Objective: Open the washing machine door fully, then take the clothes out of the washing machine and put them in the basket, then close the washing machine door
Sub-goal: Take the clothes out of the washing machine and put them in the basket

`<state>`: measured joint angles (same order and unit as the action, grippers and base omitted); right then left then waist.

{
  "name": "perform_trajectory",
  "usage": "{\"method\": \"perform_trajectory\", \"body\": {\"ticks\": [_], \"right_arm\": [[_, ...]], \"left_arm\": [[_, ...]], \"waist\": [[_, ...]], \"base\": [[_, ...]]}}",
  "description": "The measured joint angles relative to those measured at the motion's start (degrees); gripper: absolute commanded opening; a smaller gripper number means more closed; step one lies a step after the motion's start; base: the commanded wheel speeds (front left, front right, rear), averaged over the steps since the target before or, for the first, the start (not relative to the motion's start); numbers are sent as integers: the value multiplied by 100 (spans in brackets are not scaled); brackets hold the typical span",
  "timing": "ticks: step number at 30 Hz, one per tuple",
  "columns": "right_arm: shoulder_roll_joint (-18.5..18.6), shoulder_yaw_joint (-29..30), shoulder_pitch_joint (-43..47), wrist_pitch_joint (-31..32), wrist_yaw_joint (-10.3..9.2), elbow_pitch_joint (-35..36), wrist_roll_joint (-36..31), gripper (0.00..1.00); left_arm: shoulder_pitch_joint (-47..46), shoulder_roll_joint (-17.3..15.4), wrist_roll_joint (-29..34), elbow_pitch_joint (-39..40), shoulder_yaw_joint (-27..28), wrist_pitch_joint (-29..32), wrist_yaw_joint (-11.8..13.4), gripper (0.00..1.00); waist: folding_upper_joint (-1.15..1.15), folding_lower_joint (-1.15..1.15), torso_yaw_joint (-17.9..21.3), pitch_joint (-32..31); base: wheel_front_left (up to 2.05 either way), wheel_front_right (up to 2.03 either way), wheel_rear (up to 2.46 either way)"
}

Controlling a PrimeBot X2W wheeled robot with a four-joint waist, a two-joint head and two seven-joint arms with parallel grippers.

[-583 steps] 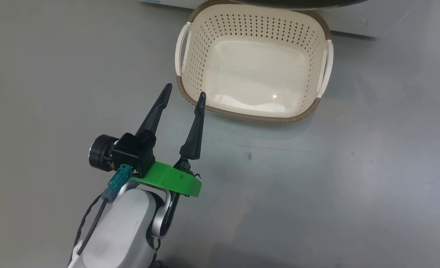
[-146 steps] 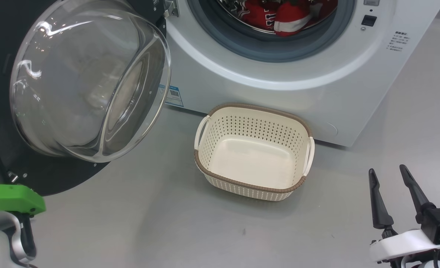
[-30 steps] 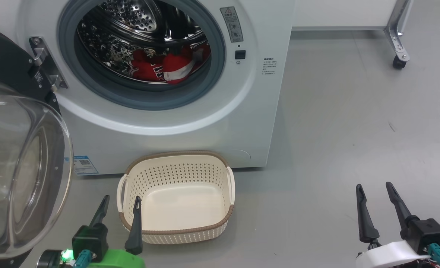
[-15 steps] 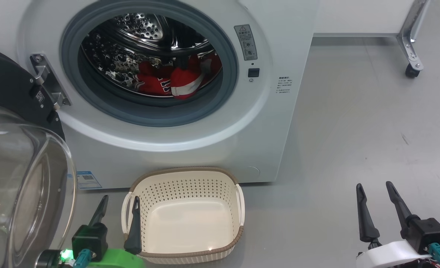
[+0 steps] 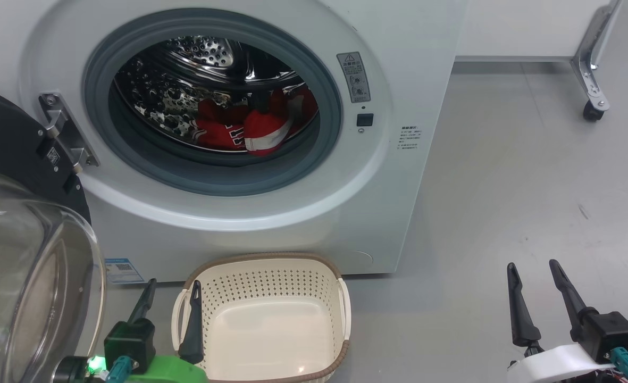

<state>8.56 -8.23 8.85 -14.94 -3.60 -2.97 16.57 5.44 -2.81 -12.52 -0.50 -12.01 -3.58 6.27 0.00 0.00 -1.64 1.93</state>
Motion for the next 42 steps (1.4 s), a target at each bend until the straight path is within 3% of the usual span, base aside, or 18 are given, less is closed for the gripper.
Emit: {"method": "perform_trajectory", "body": {"ticks": [26, 42], "right_arm": [[3, 1, -18, 0, 73, -23, -1, 100], [157, 3, -278, 0, 179, 260, -19, 100]], "left_arm": [[-13, 1, -2, 3, -78, 46, 9, 100], [-848, 7, -485, -315, -249, 338, -46, 100]], "waist": [[0, 0, 44, 139], [0, 0, 237, 863]], "base": [[1, -1, 0], [0, 0, 0]]}}
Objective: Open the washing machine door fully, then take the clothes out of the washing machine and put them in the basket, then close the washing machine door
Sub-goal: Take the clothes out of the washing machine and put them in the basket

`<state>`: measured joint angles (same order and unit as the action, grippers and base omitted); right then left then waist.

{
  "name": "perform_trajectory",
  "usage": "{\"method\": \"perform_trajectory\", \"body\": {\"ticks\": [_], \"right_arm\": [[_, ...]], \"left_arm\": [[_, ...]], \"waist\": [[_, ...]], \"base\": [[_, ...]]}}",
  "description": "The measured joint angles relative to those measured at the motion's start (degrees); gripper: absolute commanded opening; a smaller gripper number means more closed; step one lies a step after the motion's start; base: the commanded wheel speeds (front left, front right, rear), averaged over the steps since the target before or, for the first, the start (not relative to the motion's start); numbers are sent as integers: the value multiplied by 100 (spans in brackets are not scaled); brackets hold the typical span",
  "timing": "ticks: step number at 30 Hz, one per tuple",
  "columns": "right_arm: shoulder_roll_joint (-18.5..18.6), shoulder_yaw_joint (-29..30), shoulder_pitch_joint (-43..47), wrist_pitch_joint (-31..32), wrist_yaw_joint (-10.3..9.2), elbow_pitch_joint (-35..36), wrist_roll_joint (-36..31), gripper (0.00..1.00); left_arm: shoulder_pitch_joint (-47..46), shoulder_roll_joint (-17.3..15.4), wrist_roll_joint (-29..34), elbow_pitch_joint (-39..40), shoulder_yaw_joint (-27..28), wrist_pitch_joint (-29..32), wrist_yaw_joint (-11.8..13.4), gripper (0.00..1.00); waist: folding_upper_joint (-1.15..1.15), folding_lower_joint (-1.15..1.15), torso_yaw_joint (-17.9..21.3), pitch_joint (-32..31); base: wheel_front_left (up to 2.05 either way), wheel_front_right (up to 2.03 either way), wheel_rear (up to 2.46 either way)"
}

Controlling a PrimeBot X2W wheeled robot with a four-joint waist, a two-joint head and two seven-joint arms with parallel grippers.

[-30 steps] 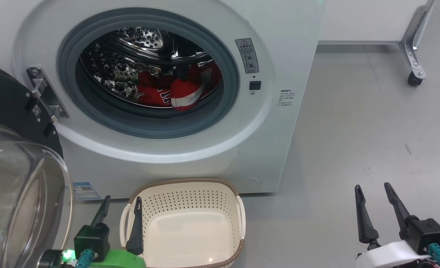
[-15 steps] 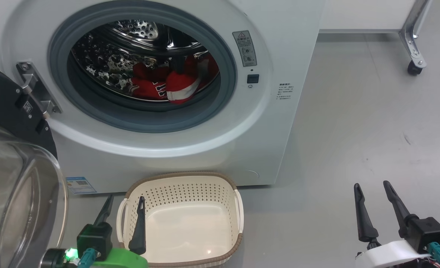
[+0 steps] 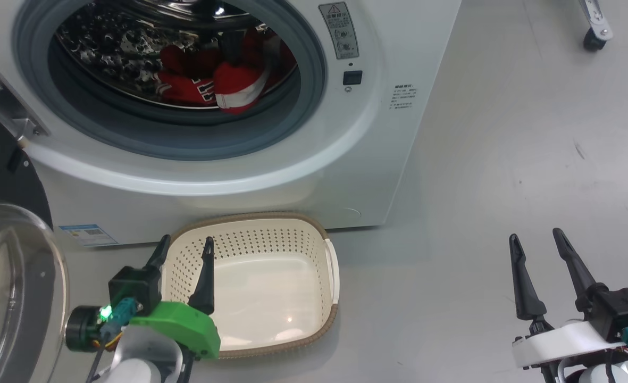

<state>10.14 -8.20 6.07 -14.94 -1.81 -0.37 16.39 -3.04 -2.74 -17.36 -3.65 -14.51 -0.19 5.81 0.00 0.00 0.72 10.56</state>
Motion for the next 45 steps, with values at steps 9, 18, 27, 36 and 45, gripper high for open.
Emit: {"method": "perform_trajectory", "body": {"ticks": [9, 18, 27, 36, 45], "right_arm": [[12, -8, -328, 0, 105, 82, 18, 100], [-146, -62, -763, 0, 235, 90, 127, 100], [-356, -115, -1254, 0, 377, -89, 226, 100], [-500, -118, -1559, 0, 522, -272, 279, 100], [-616, -124, -1679, 0, 580, -431, 301, 100]], "left_arm": [[-1129, 19, -144, -420, 102, 447, -107, 100], [-2579, -276, -65, -716, 368, 985, -141, 100], [-3822, -670, -44, -1257, 564, 1434, -275, 100], [-4695, -921, -54, -1917, 758, 1872, -363, 100], [-5255, -1278, -67, -2493, 1040, 2242, -299, 100]], "waist": [[0, 0, 216, 656], [0, 0, 583, 1325], [0, 0, 1129, 1888], [0, 0, 1683, 2316], [0, 0, 2069, 2541]], "base": [[0, 0, 0], [0, 0, 0], [0, 0, 0], [0, 0, 0], [0, 0, 0]]}}
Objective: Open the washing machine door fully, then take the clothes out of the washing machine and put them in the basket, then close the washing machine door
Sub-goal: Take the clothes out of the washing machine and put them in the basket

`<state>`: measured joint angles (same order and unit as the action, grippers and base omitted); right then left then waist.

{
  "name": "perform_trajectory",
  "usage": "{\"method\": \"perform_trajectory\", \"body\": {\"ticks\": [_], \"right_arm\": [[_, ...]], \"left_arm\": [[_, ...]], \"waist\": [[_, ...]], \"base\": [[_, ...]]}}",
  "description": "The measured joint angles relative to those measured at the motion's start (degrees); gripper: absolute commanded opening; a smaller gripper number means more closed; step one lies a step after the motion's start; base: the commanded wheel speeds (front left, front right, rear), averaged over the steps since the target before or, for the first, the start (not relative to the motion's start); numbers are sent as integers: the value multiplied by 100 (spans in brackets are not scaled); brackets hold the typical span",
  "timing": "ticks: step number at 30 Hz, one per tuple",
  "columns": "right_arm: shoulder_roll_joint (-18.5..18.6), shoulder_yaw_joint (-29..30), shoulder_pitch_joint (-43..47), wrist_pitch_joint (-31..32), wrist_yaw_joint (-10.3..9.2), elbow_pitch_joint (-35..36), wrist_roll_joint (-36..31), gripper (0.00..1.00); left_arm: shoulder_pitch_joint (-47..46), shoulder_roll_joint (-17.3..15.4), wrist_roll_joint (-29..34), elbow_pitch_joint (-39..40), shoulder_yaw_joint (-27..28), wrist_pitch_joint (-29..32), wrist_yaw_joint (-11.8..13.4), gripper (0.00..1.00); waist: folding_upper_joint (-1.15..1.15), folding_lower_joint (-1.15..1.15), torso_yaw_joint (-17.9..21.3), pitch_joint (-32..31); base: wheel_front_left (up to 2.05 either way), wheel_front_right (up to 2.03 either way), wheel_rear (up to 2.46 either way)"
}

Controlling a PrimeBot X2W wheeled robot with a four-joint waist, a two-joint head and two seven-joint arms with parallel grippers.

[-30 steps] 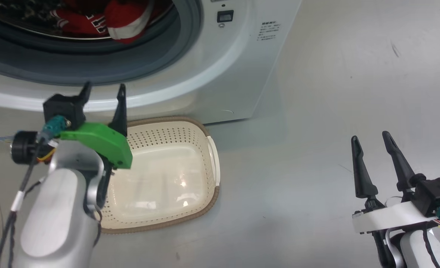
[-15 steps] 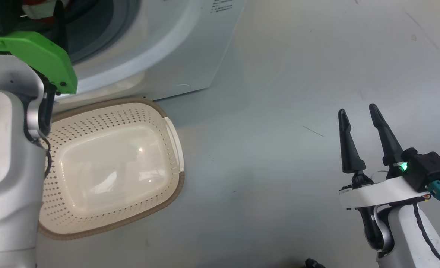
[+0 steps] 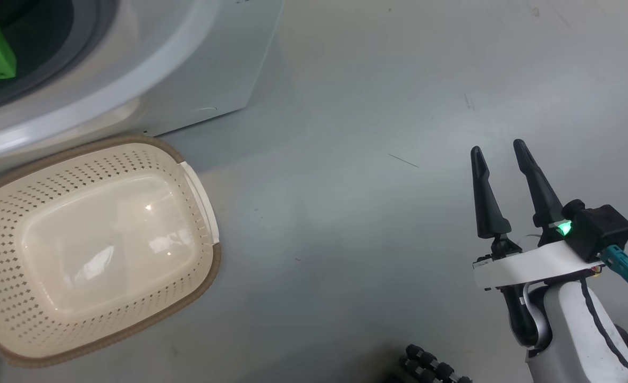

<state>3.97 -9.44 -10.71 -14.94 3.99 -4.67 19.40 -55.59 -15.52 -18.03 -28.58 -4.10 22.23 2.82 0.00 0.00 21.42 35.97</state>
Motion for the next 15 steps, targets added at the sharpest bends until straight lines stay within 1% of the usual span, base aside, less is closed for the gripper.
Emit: {"method": "perform_trajectory", "body": {"ticks": [2, 8, 15], "right_arm": [[-21, 19, -20, 0, 8, -21, 35, 100], [-43, 110, -79, 0, 48, -62, 36, 100], [-67, 163, -135, 0, 65, -97, 36, 100]], "left_arm": [[-96, -9, -2, -101, 65, 19, 48, 100], [-222, 2, 14, -331, 4, 63, 48, 100], [-381, 18, 53, -555, -71, 38, 45, 100]], "waist": [[0, 0, 66, 43], [0, 0, 162, 131], [0, 0, 174, 167]], "base": [[0, 0, 0], [0, 0, 0], [0, 0, 0]]}}
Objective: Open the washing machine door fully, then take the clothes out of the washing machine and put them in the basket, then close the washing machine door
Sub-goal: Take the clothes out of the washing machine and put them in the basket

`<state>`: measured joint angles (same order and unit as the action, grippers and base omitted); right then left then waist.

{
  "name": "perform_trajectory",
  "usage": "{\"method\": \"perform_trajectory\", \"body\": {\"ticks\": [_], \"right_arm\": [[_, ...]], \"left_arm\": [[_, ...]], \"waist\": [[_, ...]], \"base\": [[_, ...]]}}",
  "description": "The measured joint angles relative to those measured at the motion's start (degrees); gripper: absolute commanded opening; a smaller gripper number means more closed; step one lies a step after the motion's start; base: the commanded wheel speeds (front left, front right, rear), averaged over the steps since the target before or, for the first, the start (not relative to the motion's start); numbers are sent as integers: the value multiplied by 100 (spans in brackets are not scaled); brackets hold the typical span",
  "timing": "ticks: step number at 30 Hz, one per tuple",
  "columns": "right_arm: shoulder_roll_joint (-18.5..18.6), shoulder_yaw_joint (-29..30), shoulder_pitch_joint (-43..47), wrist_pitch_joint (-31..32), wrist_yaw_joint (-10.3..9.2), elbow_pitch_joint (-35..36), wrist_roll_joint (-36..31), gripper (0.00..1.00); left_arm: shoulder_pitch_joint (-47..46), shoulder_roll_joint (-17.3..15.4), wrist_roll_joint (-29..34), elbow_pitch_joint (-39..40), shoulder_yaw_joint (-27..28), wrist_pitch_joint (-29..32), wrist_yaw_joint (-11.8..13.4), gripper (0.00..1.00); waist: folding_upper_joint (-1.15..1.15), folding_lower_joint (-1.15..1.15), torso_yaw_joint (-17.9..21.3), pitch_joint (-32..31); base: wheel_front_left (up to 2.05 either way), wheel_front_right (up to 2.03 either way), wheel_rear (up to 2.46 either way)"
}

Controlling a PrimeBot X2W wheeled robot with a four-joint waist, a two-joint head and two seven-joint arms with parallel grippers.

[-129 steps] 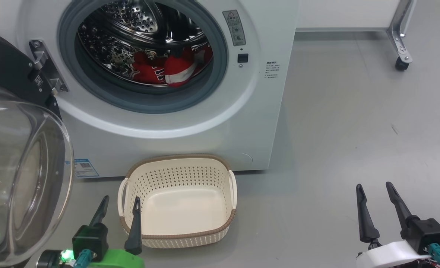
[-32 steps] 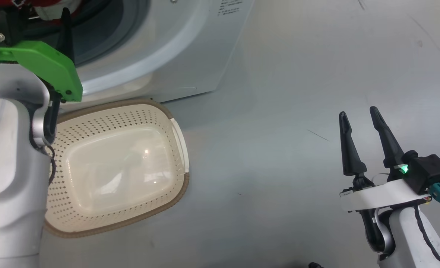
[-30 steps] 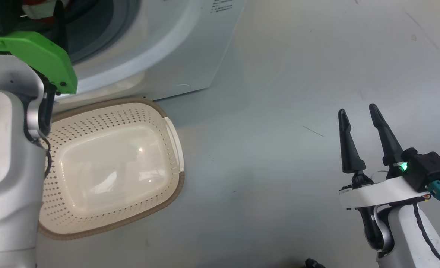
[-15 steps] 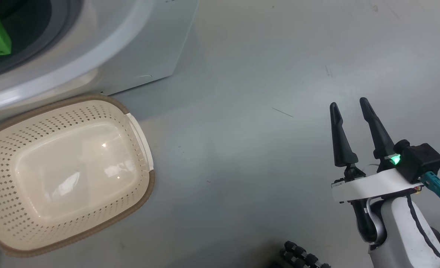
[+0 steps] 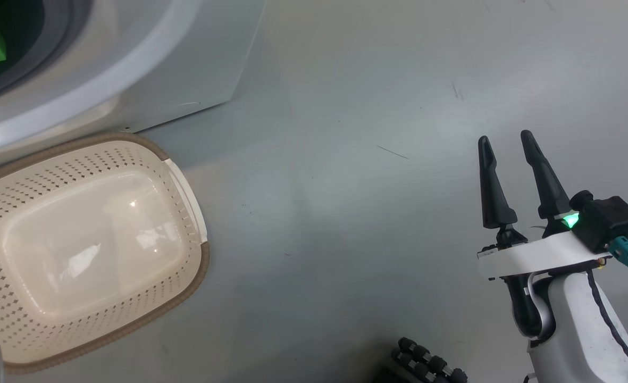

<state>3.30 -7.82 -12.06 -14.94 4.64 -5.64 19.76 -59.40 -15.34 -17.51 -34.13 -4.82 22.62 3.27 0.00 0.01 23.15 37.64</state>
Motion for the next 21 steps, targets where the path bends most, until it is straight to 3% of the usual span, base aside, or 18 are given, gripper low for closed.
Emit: {"method": "perform_trajectory", "body": {"ticks": [1, 2, 3, 4, 12, 21], "right_arm": [[-4, 10, -18, 0, 1, -2, 0, 100], [-7, 20, -36, 0, 4, -4, -1, 100], [-8, 29, -50, 0, 30, -4, -1, 100], [-8, 33, -58, 0, 34, -5, -1, 100], [-37, 85, -96, 0, 60, -34, -5, 100], [-51, 266, -102, 0, 83, -42, -71, 100]], "left_arm": [[-31, 0, 0, -36, -2, 0, -3, 100], [-55, 3, 0, -66, -1, -12, -12, 47], [-69, 7, 0, -89, -1, -43, -27, 13], [-83, 8, 0, -121, -2, -51, -56, 0], [-179, 8, 1, -375, -53, -140, -67, 0], [-160, 182, 35, -424, -93, -771, -204, 0]], "waist": [[0, 0, -3, 4], [0, 0, -6, 7], [0, 0, -9, 10], [0, 0, -12, 13], [0, 0, -35, 34], [0, 0, -177, -61]], "base": [[0, 0, 0], [0, 0, 0], [0, 0, 0], [0, 0, 0], [0, 0, 0], [0, 0, 0]]}}
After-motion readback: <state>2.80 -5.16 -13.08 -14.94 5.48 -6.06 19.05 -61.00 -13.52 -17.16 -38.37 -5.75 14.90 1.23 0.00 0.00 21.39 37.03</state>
